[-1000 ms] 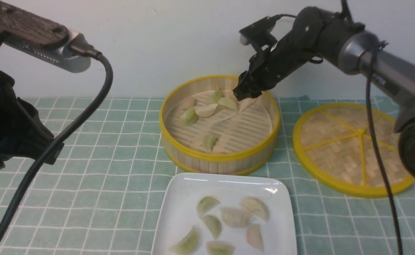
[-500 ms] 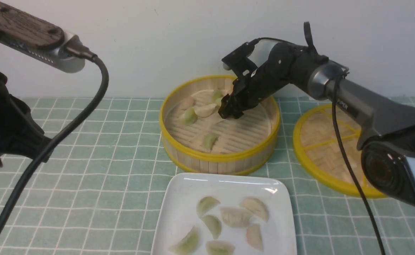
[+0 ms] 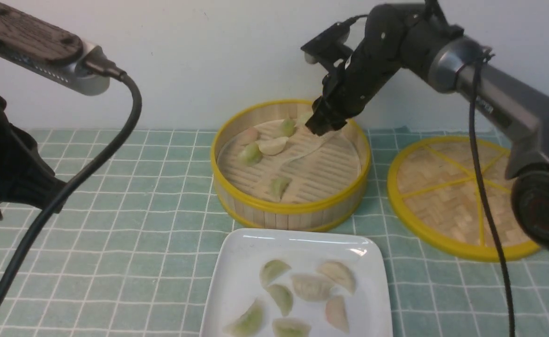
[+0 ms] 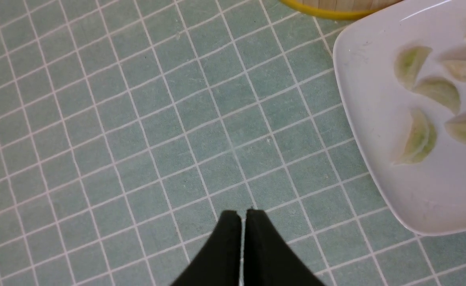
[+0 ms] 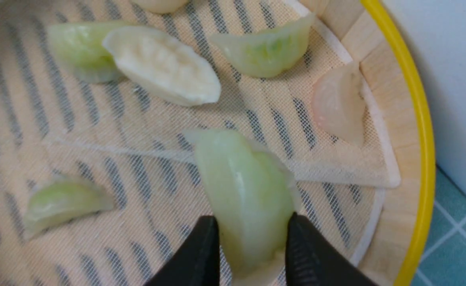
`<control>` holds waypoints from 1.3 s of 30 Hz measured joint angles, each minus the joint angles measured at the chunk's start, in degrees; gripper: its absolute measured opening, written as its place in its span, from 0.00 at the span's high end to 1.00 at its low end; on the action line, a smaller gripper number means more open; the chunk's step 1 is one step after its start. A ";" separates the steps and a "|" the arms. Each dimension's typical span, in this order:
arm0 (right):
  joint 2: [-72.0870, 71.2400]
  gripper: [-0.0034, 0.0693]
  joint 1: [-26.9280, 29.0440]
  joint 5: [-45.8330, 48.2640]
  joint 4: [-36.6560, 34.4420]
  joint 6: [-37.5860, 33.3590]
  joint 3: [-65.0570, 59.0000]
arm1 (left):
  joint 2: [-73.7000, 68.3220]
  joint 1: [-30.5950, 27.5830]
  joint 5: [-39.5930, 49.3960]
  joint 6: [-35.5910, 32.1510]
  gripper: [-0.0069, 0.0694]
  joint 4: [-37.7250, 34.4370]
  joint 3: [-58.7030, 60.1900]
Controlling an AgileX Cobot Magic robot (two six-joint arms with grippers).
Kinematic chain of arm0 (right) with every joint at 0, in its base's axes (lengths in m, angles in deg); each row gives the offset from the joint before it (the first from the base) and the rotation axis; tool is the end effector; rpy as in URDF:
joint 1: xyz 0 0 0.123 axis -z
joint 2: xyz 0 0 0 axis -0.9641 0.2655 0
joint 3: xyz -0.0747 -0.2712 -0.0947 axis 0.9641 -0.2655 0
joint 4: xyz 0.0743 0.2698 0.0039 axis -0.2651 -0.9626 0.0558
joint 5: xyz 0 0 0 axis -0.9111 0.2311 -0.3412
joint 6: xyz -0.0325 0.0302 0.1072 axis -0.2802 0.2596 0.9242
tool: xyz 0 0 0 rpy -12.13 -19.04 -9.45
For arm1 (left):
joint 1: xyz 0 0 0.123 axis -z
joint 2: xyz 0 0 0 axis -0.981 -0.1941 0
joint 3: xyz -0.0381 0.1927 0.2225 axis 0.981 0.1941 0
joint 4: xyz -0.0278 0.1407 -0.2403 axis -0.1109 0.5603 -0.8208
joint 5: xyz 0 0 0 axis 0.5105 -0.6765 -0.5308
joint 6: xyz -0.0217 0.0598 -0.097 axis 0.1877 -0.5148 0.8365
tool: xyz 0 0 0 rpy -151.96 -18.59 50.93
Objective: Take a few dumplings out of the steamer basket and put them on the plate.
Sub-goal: Use the right arm to grab a dumpling from inside the steamer, then use the right arm to put the dumpling into the plate
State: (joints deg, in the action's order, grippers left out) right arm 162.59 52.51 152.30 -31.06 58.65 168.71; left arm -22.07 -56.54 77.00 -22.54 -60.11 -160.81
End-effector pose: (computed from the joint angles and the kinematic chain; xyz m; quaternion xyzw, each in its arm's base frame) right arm 0.5147 0.2315 0.2268 -0.3894 0.8934 0.0870 0.2063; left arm 0.2180 -0.0722 0.3918 0.1985 0.9378 0.0202 0.2842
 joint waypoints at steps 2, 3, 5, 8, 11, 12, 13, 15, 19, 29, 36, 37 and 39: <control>-2.02 0.68 0.00 1.62 0.08 2.10 -0.12 | 0.00 0.00 0.00 0.09 0.92 0.11 0.00; -3.38 0.68 0.00 1.83 0.24 3.91 -0.73 | 0.00 0.00 0.00 0.22 0.92 0.18 0.00; -5.12 0.68 0.00 1.99 0.41 5.59 -1.83 | 0.00 0.00 0.00 0.42 0.92 0.18 0.00; -13.95 0.68 0.05 2.05 0.54 8.68 -8.93 | 0.38 -0.02 0.00 0.63 0.92 0.23 0.00; -26.16 0.68 0.05 1.92 0.29 9.65 -21.97 | 1.27 -0.02 0.00 0.63 0.92 0.23 0.00; -26.97 0.68 0.05 1.92 0.22 9.65 -22.98 | 1.36 -0.02 0.00 0.63 0.92 0.23 0.00; -32.45 0.68 0.05 1.92 -0.57 9.80 -30.25 | 1.88 -0.02 0.00 0.63 0.92 0.30 0.00; -39.10 0.68 0.05 1.93 -2.88 9.87 -41.08 | 2.62 -0.07 0.02 0.63 0.92 0.30 0.00; -45.35 0.68 -0.94 -2.62 -7.18 9.03 -59.26 | 3.35 -0.07 0.07 0.69 0.92 0.19 0.19; -40.73 0.68 -8.98 -21.40 -8.99 8.34 -78.66 | 3.53 -0.09 0.07 0.64 0.92 -2.15 0.47; -38.19 0.57 -9.67 -22.15 -8.99 12.16 -78.66 | 3.53 -0.09 0.09 0.47 0.92 -2.26 0.53; -38.35 0.53 -9.67 -21.98 -8.81 13.37 -78.66 | 3.53 -0.09 0.14 0.47 0.92 -2.26 0.53; -38.84 0.45 -9.67 -21.21 -8.74 14.65 -78.66 | 3.53 -0.09 0.14 0.41 0.92 -2.26 0.53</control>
State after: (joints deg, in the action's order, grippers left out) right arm 123.75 42.83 131.09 -39.81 73.30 90.05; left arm -18.54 -56.62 77.14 -22.12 -62.37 -160.28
